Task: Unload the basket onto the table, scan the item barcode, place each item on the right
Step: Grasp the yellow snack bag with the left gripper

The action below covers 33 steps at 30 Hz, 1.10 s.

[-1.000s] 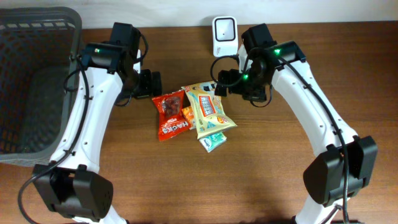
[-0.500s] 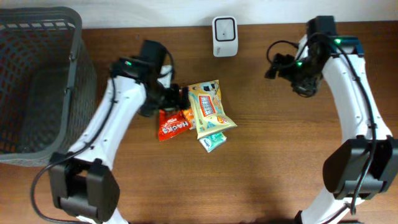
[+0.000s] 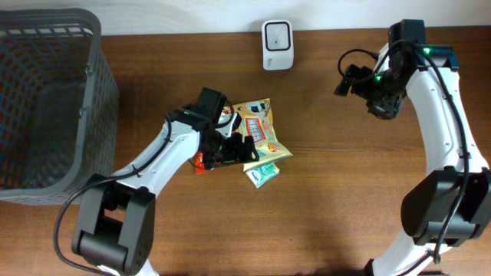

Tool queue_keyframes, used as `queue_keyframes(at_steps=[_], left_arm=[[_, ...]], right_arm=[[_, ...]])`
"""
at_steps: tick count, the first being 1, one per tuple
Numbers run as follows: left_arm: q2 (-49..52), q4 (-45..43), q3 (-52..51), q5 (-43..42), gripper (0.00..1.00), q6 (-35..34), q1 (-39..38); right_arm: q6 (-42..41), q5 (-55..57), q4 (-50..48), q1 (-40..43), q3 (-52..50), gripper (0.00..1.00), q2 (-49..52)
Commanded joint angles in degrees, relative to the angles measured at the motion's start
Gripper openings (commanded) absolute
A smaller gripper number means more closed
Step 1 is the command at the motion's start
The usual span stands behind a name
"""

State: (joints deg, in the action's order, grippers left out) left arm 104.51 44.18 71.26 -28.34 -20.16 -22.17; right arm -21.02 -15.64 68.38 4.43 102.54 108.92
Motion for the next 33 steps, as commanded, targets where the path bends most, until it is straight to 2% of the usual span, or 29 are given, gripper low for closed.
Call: queue_keyframes(at_steps=[1, 9, 13, 18, 20, 22, 25, 27, 29, 33], left_arm=[[0.2, -3.41, -2.71, -2.97, 0.89, -3.61, -0.24], [1.68, -12.2, -4.11, -3.87, 0.86, -6.86, -2.73], [3.06, -13.88, -4.11, -3.85, 0.84, -8.57, -3.34], [5.09, -16.65, -4.11, -3.8, 0.73, -8.74, -3.34], [5.33, -18.23, -4.11, -3.56, 0.65, -8.72, -3.32], [5.33, -19.52, -4.11, -3.39, 0.49, -8.72, -3.32], [5.33, -19.98, -4.11, -3.37, 0.35, -8.72, -3.34], [5.33, -19.96, -4.11, -3.13, 0.21, -8.72, -3.32], [5.33, -19.91, -4.11, -1.46, 0.0, -8.72, -3.28], [5.31, -19.71, -4.11, 0.26, 0.0, -8.7, -3.28]], right_arm=[[-0.42, 0.52, 0.0, 0.11, 0.76, 0.98, 0.17], [-0.42, 0.5, 0.0, 0.11, 0.76, 0.98, 0.17], [-0.42, 0.5, 0.0, 0.11, 0.76, 0.99, 0.17], [-0.42, 0.5, 0.0, 0.11, 0.76, 0.98, 0.17], [-0.42, 0.5, 0.0, 0.11, 0.76, 0.98, 0.17], [-0.42, 0.5, 0.0, 0.11, 0.76, 0.99, 0.17], [-0.42, 0.52, 0.0, 0.11, 0.76, 0.98, 0.17], [-0.42, 0.52, 0.0, 0.11, 0.76, 0.98, 0.17], [-0.42, 0.52, 0.0, 0.11, 0.76, 0.98, 0.17], [-0.42, 0.52, 0.0, 0.11, 0.76, 0.98, 0.17]])
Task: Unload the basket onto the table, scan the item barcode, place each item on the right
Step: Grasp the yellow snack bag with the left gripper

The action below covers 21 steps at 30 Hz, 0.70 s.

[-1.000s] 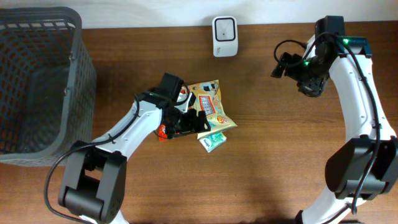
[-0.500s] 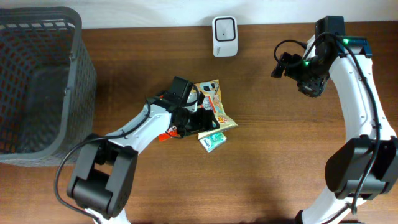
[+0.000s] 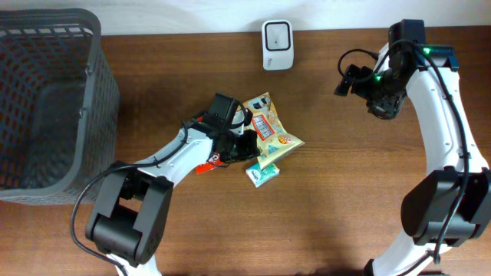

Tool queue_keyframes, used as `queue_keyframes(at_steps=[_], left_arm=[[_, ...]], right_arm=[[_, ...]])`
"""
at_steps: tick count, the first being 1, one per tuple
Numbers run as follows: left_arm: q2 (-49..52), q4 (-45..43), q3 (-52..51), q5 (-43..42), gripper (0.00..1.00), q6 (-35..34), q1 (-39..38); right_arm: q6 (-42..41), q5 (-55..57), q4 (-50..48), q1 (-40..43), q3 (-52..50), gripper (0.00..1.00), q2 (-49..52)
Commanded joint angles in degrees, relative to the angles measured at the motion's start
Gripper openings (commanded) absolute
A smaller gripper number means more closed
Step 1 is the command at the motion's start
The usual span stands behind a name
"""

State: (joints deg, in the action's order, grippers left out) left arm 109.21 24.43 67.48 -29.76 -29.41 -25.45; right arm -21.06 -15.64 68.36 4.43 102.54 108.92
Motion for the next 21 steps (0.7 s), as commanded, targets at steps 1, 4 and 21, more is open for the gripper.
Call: queue_keyframes(at_steps=[1, 4, 21], left_arm=[[0.61, 0.02, -0.33, 1.73, 0.0, 0.55, 0.0], [0.57, 0.04, 0.07, 1.7, 0.0, 0.79, 0.0], [-17.51, 12.66, 6.49, 31.1, 0.0, 11.52, -0.81]], right_arm=[[-0.37, 0.52, 0.02, 0.11, 0.76, 0.98, 0.17], [-0.37, 0.5, 0.02, 0.11, 0.76, 0.98, 0.17], [-0.37, 0.52, 0.02, 0.11, 0.76, 0.98, 0.17]])
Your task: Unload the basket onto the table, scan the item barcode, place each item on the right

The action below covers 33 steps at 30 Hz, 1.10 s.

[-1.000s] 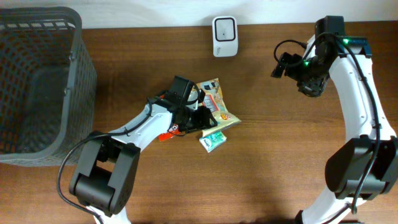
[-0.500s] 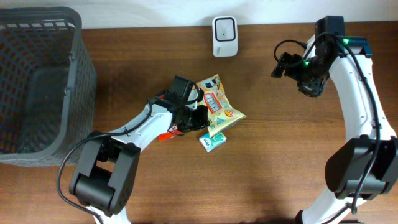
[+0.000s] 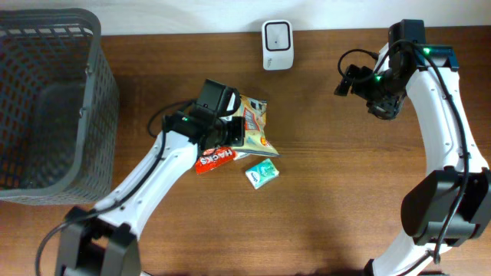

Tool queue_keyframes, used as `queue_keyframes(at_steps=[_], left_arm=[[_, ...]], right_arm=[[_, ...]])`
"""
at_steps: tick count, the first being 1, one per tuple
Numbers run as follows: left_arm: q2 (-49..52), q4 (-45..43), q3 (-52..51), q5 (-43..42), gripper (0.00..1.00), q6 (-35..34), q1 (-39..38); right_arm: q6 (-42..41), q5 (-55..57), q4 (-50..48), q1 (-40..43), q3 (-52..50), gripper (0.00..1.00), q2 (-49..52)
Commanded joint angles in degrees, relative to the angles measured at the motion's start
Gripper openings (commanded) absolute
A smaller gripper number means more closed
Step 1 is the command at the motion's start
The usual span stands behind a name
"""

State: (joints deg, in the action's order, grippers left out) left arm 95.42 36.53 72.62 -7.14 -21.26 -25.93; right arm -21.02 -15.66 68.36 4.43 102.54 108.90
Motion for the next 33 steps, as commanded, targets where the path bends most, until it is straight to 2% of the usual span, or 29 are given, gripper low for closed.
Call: queue_keyframes(at_steps=[1, 6, 9, 10, 12, 13, 14, 17, 22, 25, 28, 33], left_arm=[[-5.05, 0.68, 1.36, 10.58, 0.0, 4.7, -0.33], [-8.83, 0.68, 1.38, 16.94, 0.0, 12.22, -0.76], [-8.76, 0.9, 1.36, 19.39, 0.0, 10.67, -2.12], [-8.5, 1.49, 1.36, 17.18, 0.09, 8.41, -2.16], [-7.54, 2.67, 1.36, 10.21, 0.58, 4.87, -2.14], [-6.67, 3.13, 1.36, 5.84, 0.94, 3.65, -2.14], [-5.57, 3.39, 1.36, 1.86, 0.99, 2.86, -2.14], [-2.38, 4.07, 1.36, -3.23, 0.99, -0.48, -2.14], [2.71, 8.22, 1.36, -3.17, 0.99, -11.04, -2.03], [4.35, 11.13, 1.36, -3.17, 0.99, -14.82, -2.03], [6.36, 9.99, 1.36, -3.5, 0.99, -15.67, -2.03], [11.96, 3.76, 1.36, -11.02, 0.99, -15.67, -2.03]], right_arm=[[-0.42, 0.55, 0.02, 0.11, 0.76, 0.98, 0.2], [-0.42, 0.52, 0.02, 0.11, 0.76, 0.98, 0.2], [-0.42, 0.55, 0.02, 0.11, 0.76, 0.99, 0.2], [-0.44, 0.52, 0.02, 0.11, 0.76, 0.99, 0.2], [-0.42, 0.52, 0.02, 0.11, 0.76, 0.98, 0.2], [-0.42, 0.52, 0.02, 0.11, 0.76, 0.98, 0.2], [-0.44, 0.52, 0.02, 0.11, 0.76, 0.98, 0.2], [-0.42, 0.55, 0.0, 0.11, 0.76, 0.99, 0.2], [-0.42, 0.52, 0.02, 0.11, 0.76, 0.98, 0.2], [-0.42, 0.52, 0.02, 0.11, 0.76, 0.98, 0.2], [-0.42, 0.52, 0.02, 0.11, 0.76, 0.99, 0.2], [-0.42, 0.52, 0.02, 0.11, 0.76, 0.98, 0.2]])
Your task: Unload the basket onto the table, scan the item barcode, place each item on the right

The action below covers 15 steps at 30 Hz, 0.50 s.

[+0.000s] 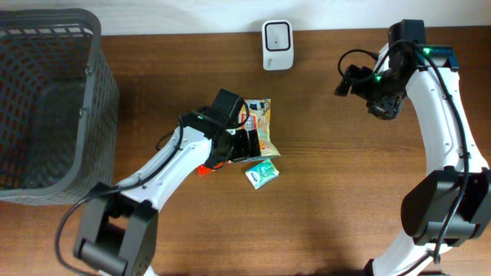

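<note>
A yellow snack packet [261, 126] lies in the middle of the table, in front of the white scanner [276, 34] at the back edge. My left gripper [244, 142] sits at the packet's left edge, its dark fingers overlapping it and seemingly shut on it. A red packet [204, 168] pokes out from under the left arm. A small green packet [261, 173] lies just in front. My right gripper [381, 100] hangs high at the back right, away from the packets. This view does not show how its jaws stand.
A large grey mesh basket [46, 100] fills the far left of the table. The brown table [330, 215] stretches between the arms. The right arm's cable loops near the back right corner.
My left gripper has shifted slightly to the right and toward the front, and the yellow packet has turned with it. The red packet is now mostly hidden under the arm. The right arm has not moved.
My left gripper was first on the yellow packet's left side, over the pile. Then the packet sat further right and turned. Then it lay back left, leaving the red packet exposed. Now it lies slightly right again. The green packet, scanner and right arm stayed put.
</note>
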Tool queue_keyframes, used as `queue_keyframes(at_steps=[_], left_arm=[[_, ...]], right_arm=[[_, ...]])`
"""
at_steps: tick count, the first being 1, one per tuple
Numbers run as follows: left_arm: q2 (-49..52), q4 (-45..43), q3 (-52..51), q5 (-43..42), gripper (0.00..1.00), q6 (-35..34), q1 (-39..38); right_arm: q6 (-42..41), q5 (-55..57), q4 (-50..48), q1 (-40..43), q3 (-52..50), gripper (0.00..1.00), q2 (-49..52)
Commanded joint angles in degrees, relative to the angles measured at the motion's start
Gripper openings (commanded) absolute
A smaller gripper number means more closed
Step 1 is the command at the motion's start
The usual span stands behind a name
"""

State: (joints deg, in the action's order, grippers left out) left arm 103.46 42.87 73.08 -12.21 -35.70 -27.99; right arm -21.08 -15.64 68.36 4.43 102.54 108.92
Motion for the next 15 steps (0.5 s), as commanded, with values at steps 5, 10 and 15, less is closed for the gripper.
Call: queue_keyframes(at_steps=[5, 10, 15], left_arm=[[6.27, -8.28, 0.9, -8.55, 0.99, -1.16, 0.02], [6.27, -11.87, 0.9, -7.37, 0.9, -1.16, 0.02], [6.27, -12.61, 0.87, -5.75, 0.72, -1.11, 0.02]], right_arm=[[-0.35, 0.52, 0.02, 0.11, 0.76, 0.98, 0.17], [-0.35, 0.52, 0.02, 0.11, 0.76, 0.99, 0.17], [-0.37, 0.5, 0.02, 0.11, 0.76, 0.98, 0.17]])
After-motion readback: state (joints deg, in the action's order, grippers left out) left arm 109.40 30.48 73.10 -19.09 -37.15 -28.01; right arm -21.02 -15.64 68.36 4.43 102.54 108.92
